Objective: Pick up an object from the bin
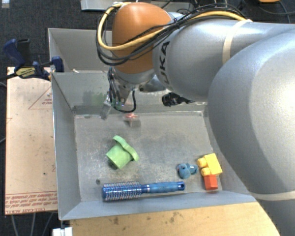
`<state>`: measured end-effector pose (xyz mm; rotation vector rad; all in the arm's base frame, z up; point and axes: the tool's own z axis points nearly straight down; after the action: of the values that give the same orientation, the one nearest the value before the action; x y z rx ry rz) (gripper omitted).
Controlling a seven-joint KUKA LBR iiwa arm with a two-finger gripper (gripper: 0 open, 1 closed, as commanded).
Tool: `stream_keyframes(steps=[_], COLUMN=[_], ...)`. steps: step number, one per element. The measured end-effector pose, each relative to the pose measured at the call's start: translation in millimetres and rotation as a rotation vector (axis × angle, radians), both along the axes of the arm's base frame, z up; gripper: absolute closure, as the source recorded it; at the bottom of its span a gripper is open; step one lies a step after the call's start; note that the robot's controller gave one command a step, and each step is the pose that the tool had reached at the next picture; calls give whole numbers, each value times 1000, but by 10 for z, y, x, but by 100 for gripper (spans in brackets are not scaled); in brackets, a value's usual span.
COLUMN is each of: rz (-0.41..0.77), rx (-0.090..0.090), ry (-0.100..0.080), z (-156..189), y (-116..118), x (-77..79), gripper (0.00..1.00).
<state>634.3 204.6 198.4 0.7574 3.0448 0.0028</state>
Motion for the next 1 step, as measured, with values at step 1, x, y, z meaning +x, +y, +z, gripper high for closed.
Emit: stream_keyframes(steps=[1], rz=[259], rx=[-1], ry=[8], z=[-1280], y=[-109], x=[-131], gripper=[100])
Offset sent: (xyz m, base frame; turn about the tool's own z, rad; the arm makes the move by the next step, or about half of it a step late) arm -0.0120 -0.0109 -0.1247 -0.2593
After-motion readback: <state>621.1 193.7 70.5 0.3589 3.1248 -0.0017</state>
